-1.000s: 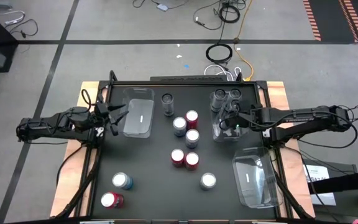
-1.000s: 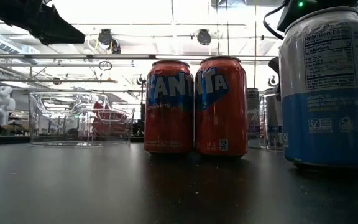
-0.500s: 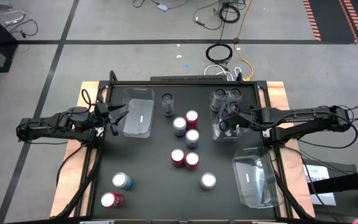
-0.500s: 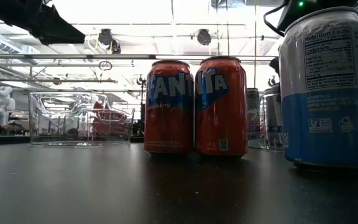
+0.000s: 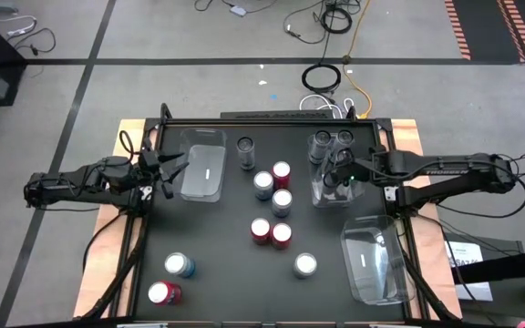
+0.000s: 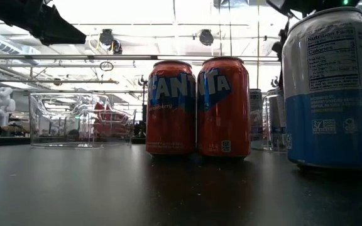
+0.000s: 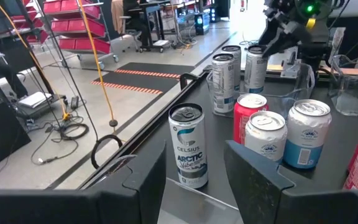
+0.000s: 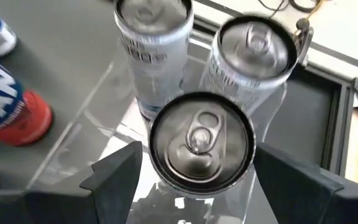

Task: Sort soda cans
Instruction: Put the white soda can into the top right transparent bin, then put the white soda can into the top left transparent bin

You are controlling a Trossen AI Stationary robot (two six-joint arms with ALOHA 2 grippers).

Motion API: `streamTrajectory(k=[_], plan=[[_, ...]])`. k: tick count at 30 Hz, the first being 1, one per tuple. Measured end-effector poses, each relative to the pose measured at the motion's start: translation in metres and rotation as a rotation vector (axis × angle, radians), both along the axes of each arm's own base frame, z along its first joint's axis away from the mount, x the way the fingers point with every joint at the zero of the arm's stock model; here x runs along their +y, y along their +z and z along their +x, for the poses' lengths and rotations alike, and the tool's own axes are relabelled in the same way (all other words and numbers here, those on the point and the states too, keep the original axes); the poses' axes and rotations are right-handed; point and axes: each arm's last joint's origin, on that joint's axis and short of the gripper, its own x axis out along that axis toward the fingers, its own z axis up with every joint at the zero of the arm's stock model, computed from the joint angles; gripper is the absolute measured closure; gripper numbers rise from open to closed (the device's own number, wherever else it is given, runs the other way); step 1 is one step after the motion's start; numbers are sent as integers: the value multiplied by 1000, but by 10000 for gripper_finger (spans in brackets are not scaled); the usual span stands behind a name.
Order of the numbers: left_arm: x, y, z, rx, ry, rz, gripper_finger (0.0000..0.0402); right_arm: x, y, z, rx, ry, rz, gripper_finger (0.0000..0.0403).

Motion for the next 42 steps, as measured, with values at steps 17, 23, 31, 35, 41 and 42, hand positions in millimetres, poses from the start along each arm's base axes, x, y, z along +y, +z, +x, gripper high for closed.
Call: streamTrajectory(k=[17,23,31,35,41,42], plan=[[0,0,0,0,0,0,230,-2,112,6,-265,75,-144,105],[0,0,0,0,0,0,230,-3,122,27,-471,106,-152,105],[0,0,0,0,0,1,230,-2,110,99,-559,486,-174,105],[0,0,0,0,0,1,230,-2,96,140,-558,684,-251,105],[0,0,0,0,0,0,230,-13,76,185,-359,724,-248,105],[0,0,0,0,0,1,230,-15,71,192,-317,729,-237,105]])
